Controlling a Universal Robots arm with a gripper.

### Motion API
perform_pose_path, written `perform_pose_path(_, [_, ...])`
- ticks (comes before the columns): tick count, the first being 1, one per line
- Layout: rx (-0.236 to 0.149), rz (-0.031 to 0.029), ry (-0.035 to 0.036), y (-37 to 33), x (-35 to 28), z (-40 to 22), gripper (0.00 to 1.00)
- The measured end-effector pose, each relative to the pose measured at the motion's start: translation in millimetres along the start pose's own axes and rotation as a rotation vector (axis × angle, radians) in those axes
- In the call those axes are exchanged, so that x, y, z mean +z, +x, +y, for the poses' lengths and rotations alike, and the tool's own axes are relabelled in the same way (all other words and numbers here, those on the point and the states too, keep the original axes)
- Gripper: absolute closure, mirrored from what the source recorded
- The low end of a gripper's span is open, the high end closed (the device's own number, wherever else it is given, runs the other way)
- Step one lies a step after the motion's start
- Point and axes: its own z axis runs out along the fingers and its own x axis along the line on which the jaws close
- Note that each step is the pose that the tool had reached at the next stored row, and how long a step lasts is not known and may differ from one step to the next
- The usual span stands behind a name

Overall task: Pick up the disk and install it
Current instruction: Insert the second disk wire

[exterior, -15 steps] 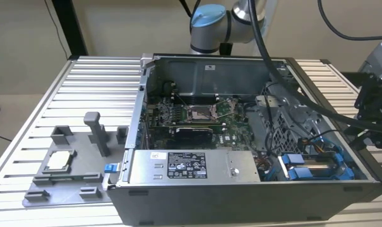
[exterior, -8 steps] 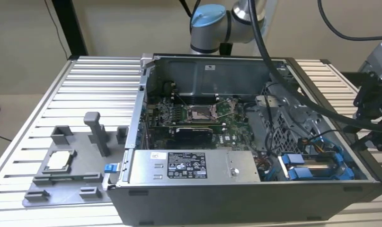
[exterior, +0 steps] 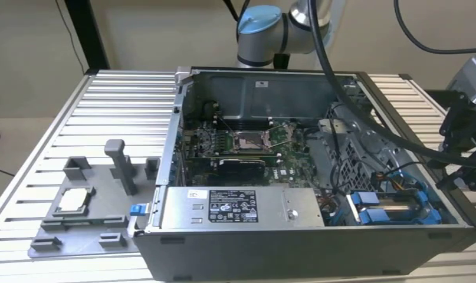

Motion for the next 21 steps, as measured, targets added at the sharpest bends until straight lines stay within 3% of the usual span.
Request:
perform_pose_path(2, [-0.001,0.0048,0.0006,0.8,-0.4,-0.1,0.0])
perform_pose_path(10, [-0.005,0.0048,-0.0005,3.2,-0.3,-8.4,0.0])
perform_pose_path(15, [-0.006,0.0046,0.0006,4.3,6.3,-8.8,0.0])
perform_pose_path(21, [-0.006,0.0046,0.0007,4.5,7.0,-8.8,0.0])
